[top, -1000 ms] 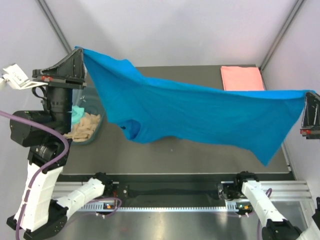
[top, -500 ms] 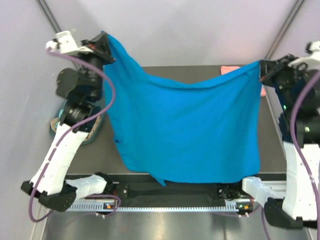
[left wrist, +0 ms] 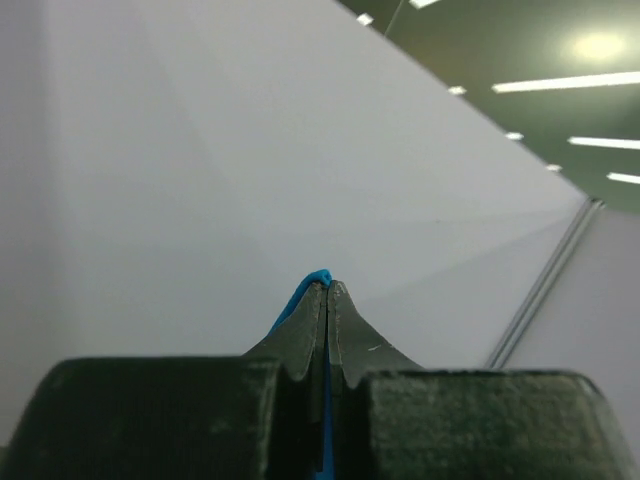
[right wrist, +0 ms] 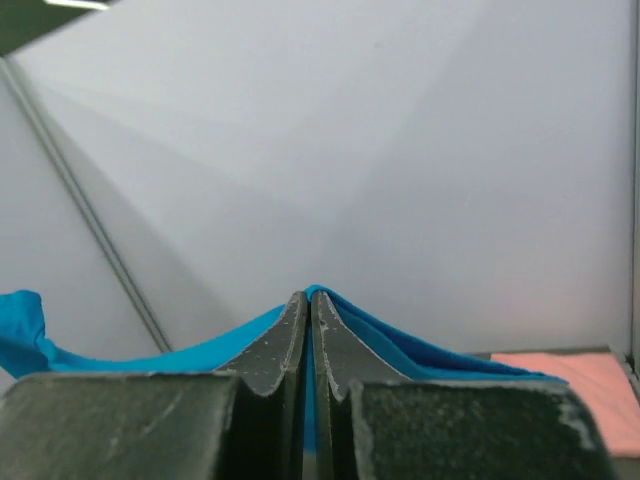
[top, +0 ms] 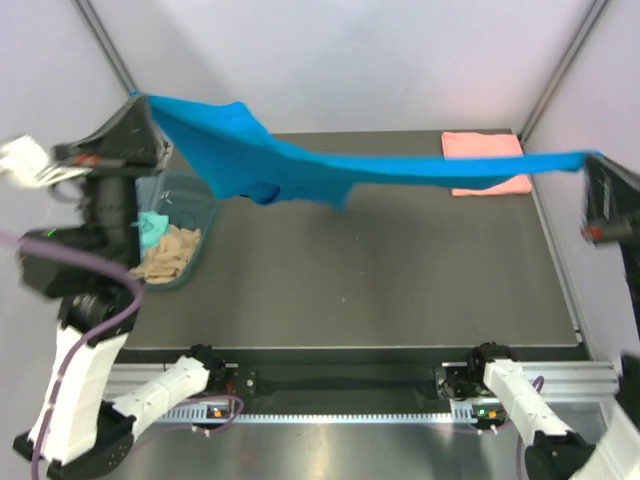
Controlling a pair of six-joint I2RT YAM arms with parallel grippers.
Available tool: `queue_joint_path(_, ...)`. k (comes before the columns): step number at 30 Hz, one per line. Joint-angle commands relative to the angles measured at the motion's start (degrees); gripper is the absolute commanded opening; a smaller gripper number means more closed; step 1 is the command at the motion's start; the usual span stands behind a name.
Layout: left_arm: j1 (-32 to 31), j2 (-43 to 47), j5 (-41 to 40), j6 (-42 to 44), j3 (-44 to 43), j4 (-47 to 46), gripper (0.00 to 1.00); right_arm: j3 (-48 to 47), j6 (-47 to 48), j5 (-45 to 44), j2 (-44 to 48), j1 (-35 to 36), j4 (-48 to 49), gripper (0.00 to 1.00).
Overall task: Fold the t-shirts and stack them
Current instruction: Flatten the tshirt out
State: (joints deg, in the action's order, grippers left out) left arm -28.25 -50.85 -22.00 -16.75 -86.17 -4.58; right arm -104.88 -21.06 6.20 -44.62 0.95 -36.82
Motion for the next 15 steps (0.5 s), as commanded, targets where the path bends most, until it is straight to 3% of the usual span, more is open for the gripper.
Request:
queue_joint_path(1, 0.0, 4.7, 1.3, -4.9, 0.1, 0.0, 0.00, -2.3, -1.0, 1.0, 4.7, -0.4, -4.1, 0.00)
queue_joint_path(8, 0.7, 9.7, 5.6, -9.8, -5.8, 7.4, 0.00, -13.9, -4.8, 3.0, 7.8, -0.4, -11.9, 0.00)
queue_joint_path(15, 3.6, 5.7, 8.8, -9.6, -11.0, 7.7, 0.00, -14.4, -7.0, 3.7, 5.3, -0.3, -6.8, 0.00)
